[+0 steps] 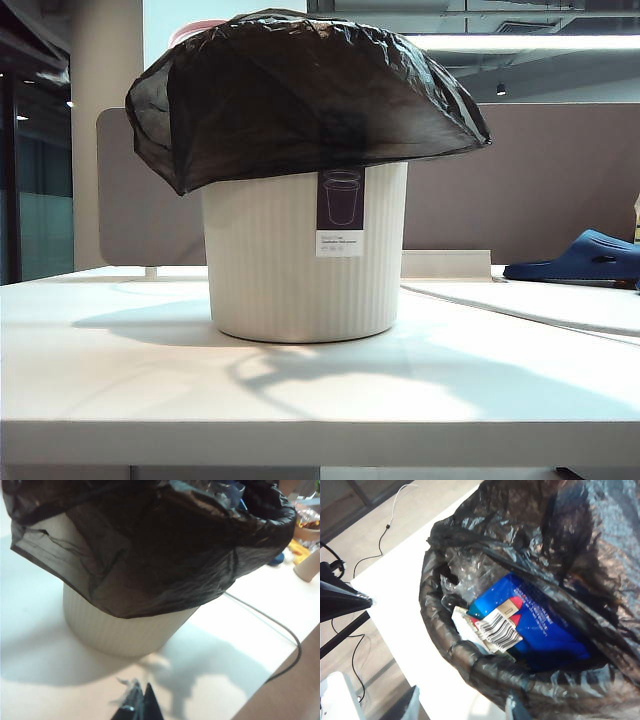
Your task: Open the ring lid of the trash can, pull out the black garbage bag inside, and place it on the table.
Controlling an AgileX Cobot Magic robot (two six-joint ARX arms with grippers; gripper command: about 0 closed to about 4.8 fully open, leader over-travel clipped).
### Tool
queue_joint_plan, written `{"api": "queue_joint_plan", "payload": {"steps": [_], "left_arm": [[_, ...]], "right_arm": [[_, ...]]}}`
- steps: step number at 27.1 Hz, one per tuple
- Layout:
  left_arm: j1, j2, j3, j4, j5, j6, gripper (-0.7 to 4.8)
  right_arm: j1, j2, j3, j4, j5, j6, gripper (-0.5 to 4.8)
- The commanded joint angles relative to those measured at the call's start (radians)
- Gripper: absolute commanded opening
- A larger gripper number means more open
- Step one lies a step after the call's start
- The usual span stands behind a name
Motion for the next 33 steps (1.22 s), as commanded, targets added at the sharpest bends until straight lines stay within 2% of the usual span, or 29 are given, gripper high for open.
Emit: {"api": "queue_joint_plan", "payload": {"steps": [1,14,21,26,33], "left_arm": [[-0.002,-0.005,-0.039,0.1,0.013,-0.043,-0.06],[-0.119,-0.005,-0.061,0.215,-0.02,-0.053,-0.06],[-0.124,-0.005,-0.061,0.216,-0.023,-0.054,-0.06],[-0.124,-0.005,-0.061,0.216,-0.022,-0.054,-0.06],[-0.124,-0.005,-0.068,0.218,-0.022,-0.052,-0.06]], "right_arm": [[0.002,-0.011,0.005,0.004,-0.005,-0.001,2.2],[0.002,-0.146,0.005,0.0,0.045,-0.008,2.2],[0.002,-0.26,-0.019,-0.008,0.103,-0.011,2.2],[0.002,-0.389,-0.188,0.106,0.114,0.007,2.2],[0.002,-0.572,-0.512,0.361,0.14,0.069,2.19]]}}
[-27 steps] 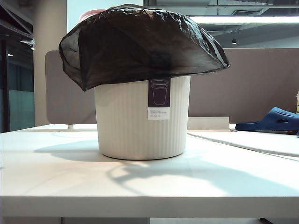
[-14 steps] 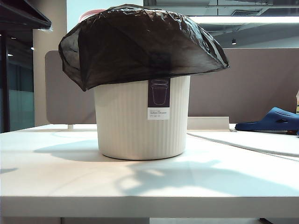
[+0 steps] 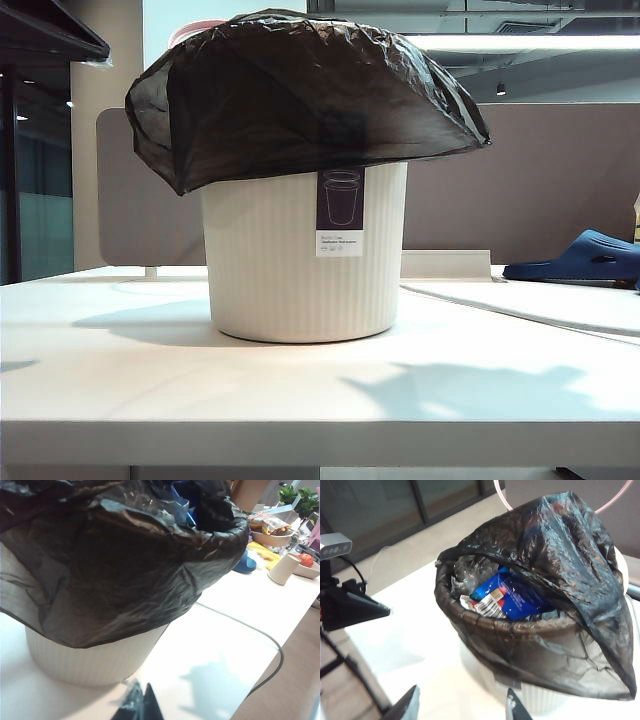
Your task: Open the ring lid of the trash can, pull out the black garbage bag inside, and place it on the table.
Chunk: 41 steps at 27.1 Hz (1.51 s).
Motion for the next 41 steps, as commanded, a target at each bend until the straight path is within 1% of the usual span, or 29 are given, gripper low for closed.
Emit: {"api": "queue_joint_plan", "payload": {"steps": [1,4,8,15,16,18,19,21,25,30,33,37,41], "left_arm": [[-0.002,-0.003,-0.011,0.021,0.001,0.0,-0.06],[-0.002,-0.003,-0.04,0.051,0.0,-0.002,-0.06],[-0.002,-0.003,-0.092,0.127,0.001,-0.037,-0.06],[-0.002,-0.002,-0.219,0.395,-0.014,-0.174,-0.01],[-0.002,-0.002,-0.234,0.432,-0.023,-0.196,0.11],[-0.002,-0.001,-0.256,0.484,-0.053,-0.232,0.64],[-0.002,-0.001,-0.262,0.497,-0.073,-0.245,0.9],[-0.002,0.0,-0.266,0.505,-0.107,-0.251,1.27],[-0.002,0.019,-0.271,0.544,-0.124,-0.292,1.27],[-0.002,0.074,-0.271,0.592,-0.121,-0.299,1.27],[-0.002,0.119,-0.271,0.623,-0.097,-0.299,1.27],[-0.002,0.189,-0.27,0.665,-0.079,-0.301,1.27],[-0.002,0.256,-0.27,0.718,-0.077,-0.328,1.31]], "right_arm": [[0.002,-0.068,-0.128,0.175,0.022,0.061,2.19],[0.002,-0.097,-0.232,0.276,0.025,0.094,2.19],[0.002,-0.099,-0.344,0.415,0.028,0.153,2.19],[0.001,-0.077,-0.506,0.657,0.114,0.304,2.2],[0.001,-0.074,-0.523,0.684,0.126,0.318,2.2],[0.0,-0.057,-0.555,0.747,0.138,0.34,2.2],[0.001,-0.048,-0.567,0.779,0.139,0.345,2.2],[0.0,-0.019,-0.593,0.855,0.142,0.37,2.2],[0.0,0.056,-0.62,0.979,0.15,0.407,2.21],[0.0,0.176,-0.621,1.112,0.15,0.453,2.21],[0.0,0.245,-0.621,1.186,0.151,0.493,2.21],[0.0,0.328,-0.621,1.262,0.153,0.553,2.22],[-0.002,0.395,-0.621,1.316,0.161,0.604,2.39]]}}
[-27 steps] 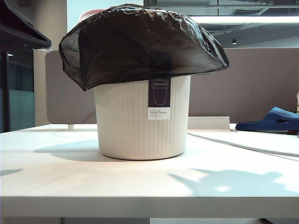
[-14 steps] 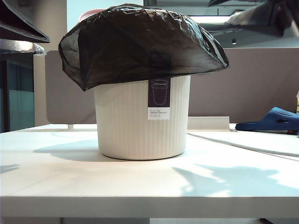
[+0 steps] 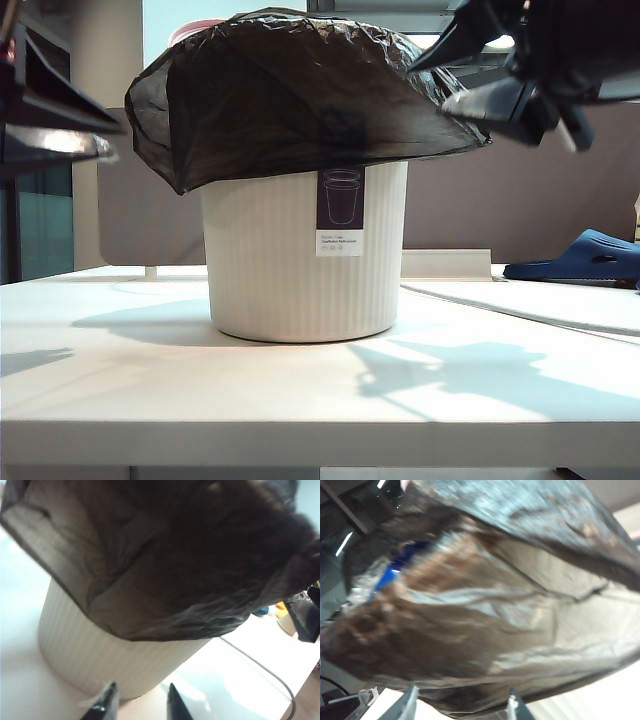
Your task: Open the ring lid of the trash can, pull out the black garbage bag inside, and place it on the table.
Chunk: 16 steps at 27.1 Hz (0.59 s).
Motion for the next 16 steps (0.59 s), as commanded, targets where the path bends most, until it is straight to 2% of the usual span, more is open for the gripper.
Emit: {"api": "queue_joint_plan", "payload": {"steps": [1,4,7,13,16], "left_arm": [[-0.002,0.051,0.0,0.08,0.011,-0.031,1.31],[-0.002,0.13,0.0,0.175,0.026,-0.074,1.31],[-0.002,0.185,0.001,0.227,0.026,-0.082,1.31],[-0.002,0.278,0.001,0.361,0.024,-0.125,1.31],[-0.002,0.329,0.002,0.457,0.022,-0.186,1.95]], "right_arm": [[0.0,0.037,0.003,0.072,0.007,0.05,2.47],[-0.004,0.083,0.003,0.105,0.008,0.072,2.58],[-0.016,0.104,0.003,0.108,0.023,0.09,2.79],[-0.03,0.13,0.003,0.132,0.013,0.092,2.8],[-0.03,0.14,0.003,0.136,-0.005,0.098,2.8]]}}
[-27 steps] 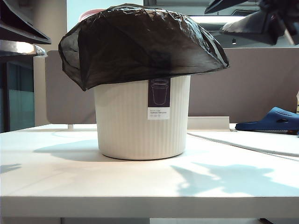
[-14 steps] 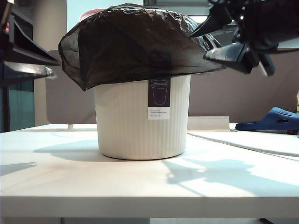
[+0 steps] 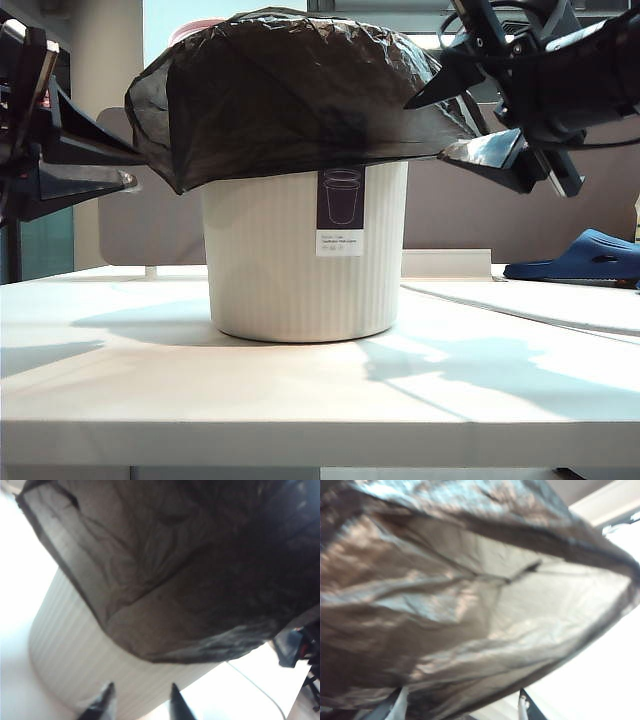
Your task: Open the ring lid of the trash can, pull out the black garbage bag inside, and place it on the table.
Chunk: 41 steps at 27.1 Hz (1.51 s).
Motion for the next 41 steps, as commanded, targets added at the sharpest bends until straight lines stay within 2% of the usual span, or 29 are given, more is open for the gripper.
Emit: {"api": "queue_joint_plan", "payload": {"steps": [1,7,15,22,28,35,37,38,39,41], "left_arm": [[-0.002,0.044,0.002,0.106,0.003,-0.066,1.98],[-0.002,0.157,0.003,0.238,0.003,-0.155,2.19],[-0.002,0.329,0.004,0.506,0.003,-0.304,2.18],[-0.017,0.366,0.032,0.505,-0.001,-0.312,2.18],[-0.114,0.367,0.093,0.503,-0.068,-0.318,2.18],[-0.121,0.367,0.096,0.458,-0.087,-0.302,2.14],[-0.121,0.367,0.095,0.457,-0.087,-0.302,1.66],[-0.121,0.367,0.096,0.458,-0.087,-0.302,0.93],[-0.122,0.367,0.095,0.458,-0.087,-0.301,0.62],[-0.122,0.367,0.096,0.458,-0.087,-0.301,0.47]], "right_arm": [[0.001,0.002,0.003,0.023,-0.013,0.007,2.8],[0.001,0.002,0.003,0.025,-0.018,0.023,2.79],[0.001,0.002,0.003,0.045,-0.063,0.034,2.79],[0.001,0.002,0.003,0.045,-0.078,0.037,2.79],[0.001,0.002,0.003,0.044,-0.079,0.037,2.78],[0.001,0.002,0.003,0.041,-0.085,0.037,2.73],[0.001,0.002,0.003,0.037,-0.085,0.037,2.73],[0.001,0.002,0.003,0.037,-0.09,0.037,2.73],[0.001,0.002,0.003,0.037,-0.093,0.037,2.73],[0.001,0.002,0.003,0.036,-0.097,0.037,2.73]]}}
